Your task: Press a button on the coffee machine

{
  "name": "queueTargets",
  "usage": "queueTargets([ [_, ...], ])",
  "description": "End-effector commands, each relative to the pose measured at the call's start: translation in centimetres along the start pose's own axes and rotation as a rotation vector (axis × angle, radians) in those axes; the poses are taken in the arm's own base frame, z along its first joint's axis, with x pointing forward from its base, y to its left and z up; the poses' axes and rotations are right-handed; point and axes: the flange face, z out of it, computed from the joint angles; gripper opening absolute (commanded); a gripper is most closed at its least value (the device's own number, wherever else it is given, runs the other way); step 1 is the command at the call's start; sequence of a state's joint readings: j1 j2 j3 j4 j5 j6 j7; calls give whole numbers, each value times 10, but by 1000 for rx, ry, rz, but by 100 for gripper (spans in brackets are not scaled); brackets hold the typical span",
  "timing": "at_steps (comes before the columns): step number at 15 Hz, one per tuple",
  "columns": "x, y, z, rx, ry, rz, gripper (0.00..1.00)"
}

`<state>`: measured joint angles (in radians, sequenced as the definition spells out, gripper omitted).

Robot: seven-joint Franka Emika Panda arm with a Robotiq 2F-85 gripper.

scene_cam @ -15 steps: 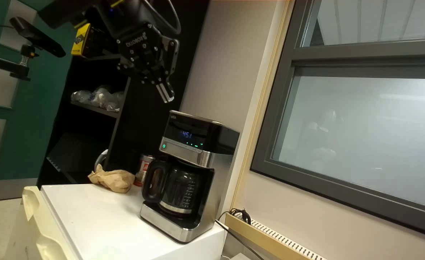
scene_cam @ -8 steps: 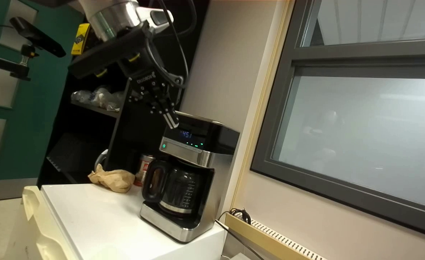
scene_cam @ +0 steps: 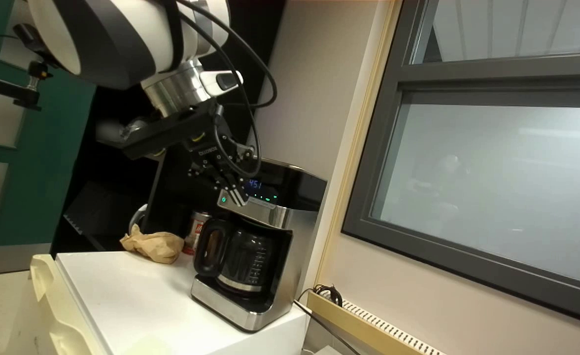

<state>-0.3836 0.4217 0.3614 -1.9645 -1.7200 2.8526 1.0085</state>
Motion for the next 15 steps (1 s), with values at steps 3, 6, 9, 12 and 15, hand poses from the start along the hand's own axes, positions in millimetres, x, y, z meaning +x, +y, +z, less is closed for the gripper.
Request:
queueTargets([
  [3, 25, -4, 26, -21, 35, 15, 0],
  [6, 33, -4, 32, -27, 47, 20, 0],
  [9, 41, -1, 37, -35, 57, 27, 0],
  [12, 46, 1, 42, -43, 59, 33, 0],
  [15, 49, 2, 48, -51, 55, 40, 0],
])
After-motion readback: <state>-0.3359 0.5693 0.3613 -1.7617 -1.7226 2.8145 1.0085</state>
